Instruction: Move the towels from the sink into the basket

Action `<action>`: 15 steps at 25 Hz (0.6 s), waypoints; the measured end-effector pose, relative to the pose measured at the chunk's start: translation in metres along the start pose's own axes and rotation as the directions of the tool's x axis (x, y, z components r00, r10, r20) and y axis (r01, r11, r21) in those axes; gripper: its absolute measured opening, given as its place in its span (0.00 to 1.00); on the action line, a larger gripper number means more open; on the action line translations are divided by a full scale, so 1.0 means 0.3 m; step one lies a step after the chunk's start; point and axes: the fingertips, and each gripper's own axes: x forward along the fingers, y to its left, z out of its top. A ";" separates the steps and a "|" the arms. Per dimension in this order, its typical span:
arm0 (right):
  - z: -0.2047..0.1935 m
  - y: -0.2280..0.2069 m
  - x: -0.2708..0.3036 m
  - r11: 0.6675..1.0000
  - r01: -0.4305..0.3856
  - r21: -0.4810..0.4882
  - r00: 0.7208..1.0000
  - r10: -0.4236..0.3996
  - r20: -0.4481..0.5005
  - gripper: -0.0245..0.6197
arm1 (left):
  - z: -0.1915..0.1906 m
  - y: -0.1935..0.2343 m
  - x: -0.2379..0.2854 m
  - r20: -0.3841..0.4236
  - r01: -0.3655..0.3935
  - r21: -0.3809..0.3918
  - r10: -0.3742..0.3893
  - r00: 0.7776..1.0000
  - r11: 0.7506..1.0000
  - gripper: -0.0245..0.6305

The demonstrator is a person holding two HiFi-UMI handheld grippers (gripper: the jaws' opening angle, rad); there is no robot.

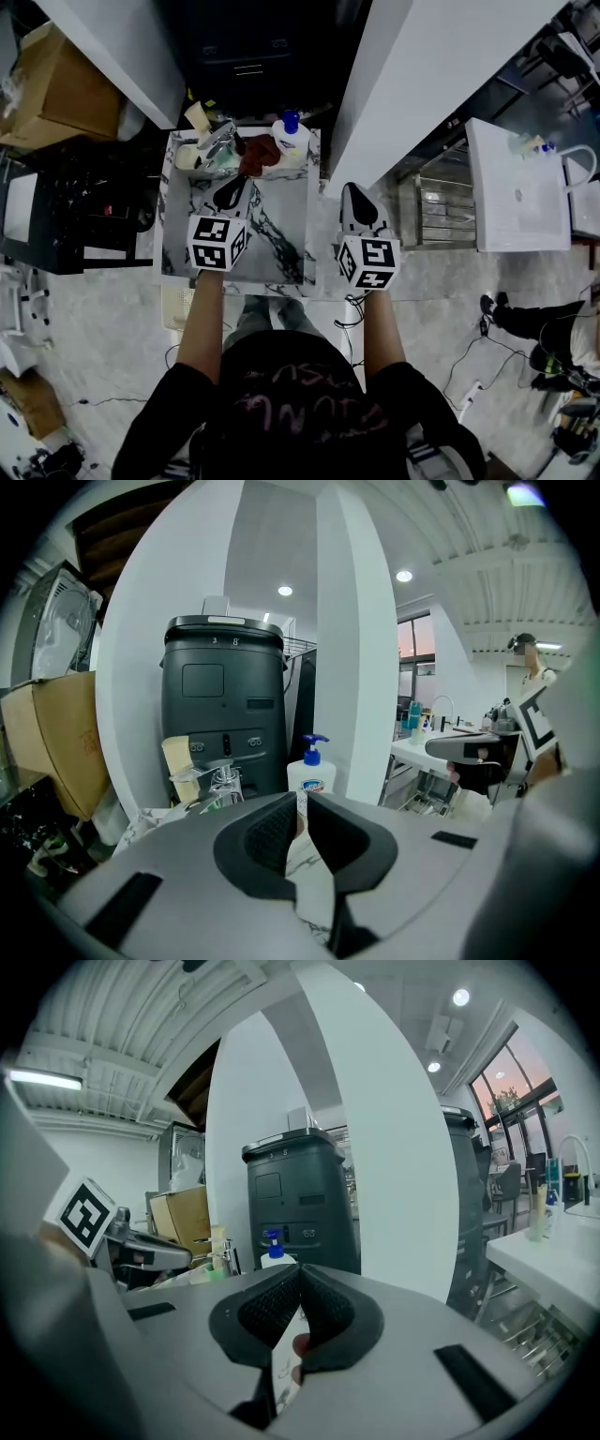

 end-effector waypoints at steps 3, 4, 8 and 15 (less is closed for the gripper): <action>0.001 -0.004 0.015 1.000 0.012 -0.006 1.000 -0.012 -0.003 0.06 | -0.016 0.008 0.050 -0.017 0.021 -0.004 -0.021 1.000 1.000 0.17; -0.003 -0.009 0.017 1.000 0.017 -0.008 1.000 -0.017 -0.006 0.06 | -0.024 0.010 0.069 -0.024 0.025 -0.007 -0.026 0.999 1.000 0.20; -0.021 -0.035 0.021 0.999 0.037 -0.012 0.999 -0.037 -0.020 0.06 | -0.069 0.025 0.151 -0.058 0.032 -0.022 -0.033 0.998 0.999 0.31; -0.090 -0.078 0.027 0.998 0.064 -0.009 0.995 -0.065 -0.071 0.06 | -0.168 0.097 0.301 -0.130 0.002 -0.054 -0.009 0.991 0.999 0.42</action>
